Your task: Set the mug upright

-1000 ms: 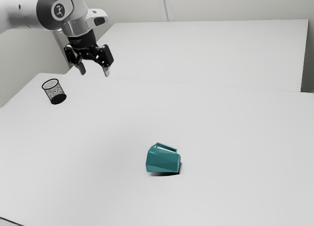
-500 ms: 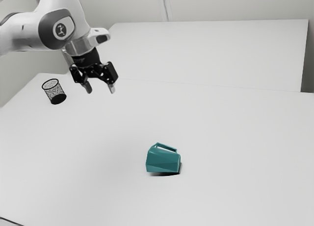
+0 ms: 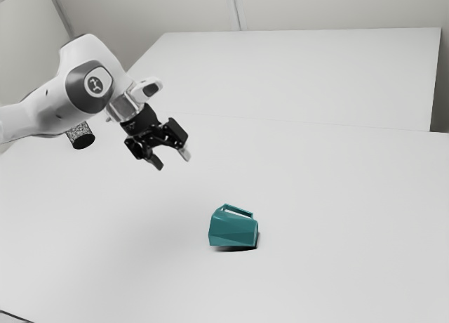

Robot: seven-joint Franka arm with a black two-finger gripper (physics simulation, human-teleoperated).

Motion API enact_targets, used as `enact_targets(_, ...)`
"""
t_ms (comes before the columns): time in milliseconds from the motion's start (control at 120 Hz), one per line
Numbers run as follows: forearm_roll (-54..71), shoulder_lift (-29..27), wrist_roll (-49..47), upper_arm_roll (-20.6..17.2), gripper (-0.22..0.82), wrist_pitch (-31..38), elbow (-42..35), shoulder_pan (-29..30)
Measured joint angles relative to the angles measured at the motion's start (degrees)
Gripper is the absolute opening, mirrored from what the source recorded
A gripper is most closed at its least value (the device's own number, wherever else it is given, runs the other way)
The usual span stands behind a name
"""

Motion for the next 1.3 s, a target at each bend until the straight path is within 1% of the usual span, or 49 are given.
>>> enact_targets(175, -7.98, -0.36, 5.97, 0.54, 0.58, 3.65, -5.06, -0.04)
enact_targets(450, -19.21, -0.6, 16.39, 1.6, 0.58, 7.34, -11.23, 0.1)
enact_targets(775, -33.53, -0.17, 29.38, 2.55, 0.58, 9.3, -19.21, 0.77)
enact_targets(975, -39.81, 0.96, 37.1, 2.9, 0.58, 9.62, -22.03, 0.98)
enact_targets(1300, -49.55, 4.09, 49.95, 2.92, 0.58, 9.44, -23.97, 0.85)
